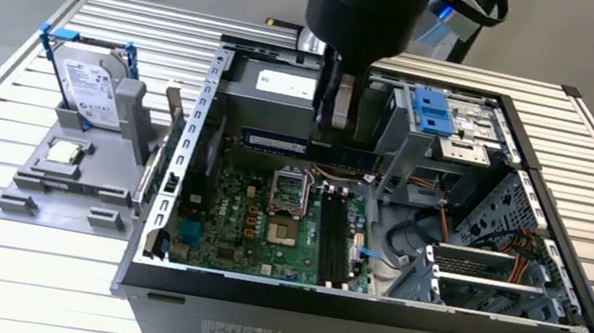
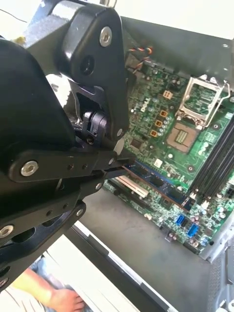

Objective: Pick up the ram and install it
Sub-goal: 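Pick up the ram and move it above insertion slot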

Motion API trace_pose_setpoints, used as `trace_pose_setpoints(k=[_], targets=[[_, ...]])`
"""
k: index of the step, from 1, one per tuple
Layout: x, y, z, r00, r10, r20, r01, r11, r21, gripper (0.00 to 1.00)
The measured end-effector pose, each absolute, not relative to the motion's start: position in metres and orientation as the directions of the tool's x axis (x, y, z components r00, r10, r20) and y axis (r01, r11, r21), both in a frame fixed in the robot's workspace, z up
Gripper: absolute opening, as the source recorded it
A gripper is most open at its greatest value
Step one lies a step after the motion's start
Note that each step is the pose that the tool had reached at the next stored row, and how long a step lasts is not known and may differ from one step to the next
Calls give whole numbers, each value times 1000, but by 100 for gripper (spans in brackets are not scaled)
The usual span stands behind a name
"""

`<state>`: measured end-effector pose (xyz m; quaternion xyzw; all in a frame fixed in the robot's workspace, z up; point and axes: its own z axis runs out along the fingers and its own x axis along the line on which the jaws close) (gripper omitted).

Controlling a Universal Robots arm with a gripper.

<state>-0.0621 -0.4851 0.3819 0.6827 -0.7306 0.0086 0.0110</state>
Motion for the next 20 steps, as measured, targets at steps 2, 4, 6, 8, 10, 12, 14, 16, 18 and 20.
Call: trace_pose_setpoints(k=[2, 4, 6, 8, 10, 12, 14, 16, 18, 20], targets=[[-58, -484, 382, -73, -997, 28, -997, 73, 2, 0], [-53, -483, 382, -78, -997, 28, -997, 78, 2, 0], [-48, -482, 382, -82, -996, 28, -997, 82, 2, 0], [-43, -480, 382, -83, -996, 28, -997, 83, 2, 0], [-39, -477, 382, -84, -996, 28, -996, 84, 2, 0], [-35, -474, 382, -84, -996, 28, -996, 84, 2, 0], [-30, -470, 382, -84, -996, 28, -996, 84, 2, 0], [-25, -468, 382, -84, -996, 28, -996, 84, 2, 0], [-20, -465, 382, -84, -996, 28, -996, 84, 2, 0], [-15, -462, 382, -84, -996, 28, -996, 84, 2, 0]])
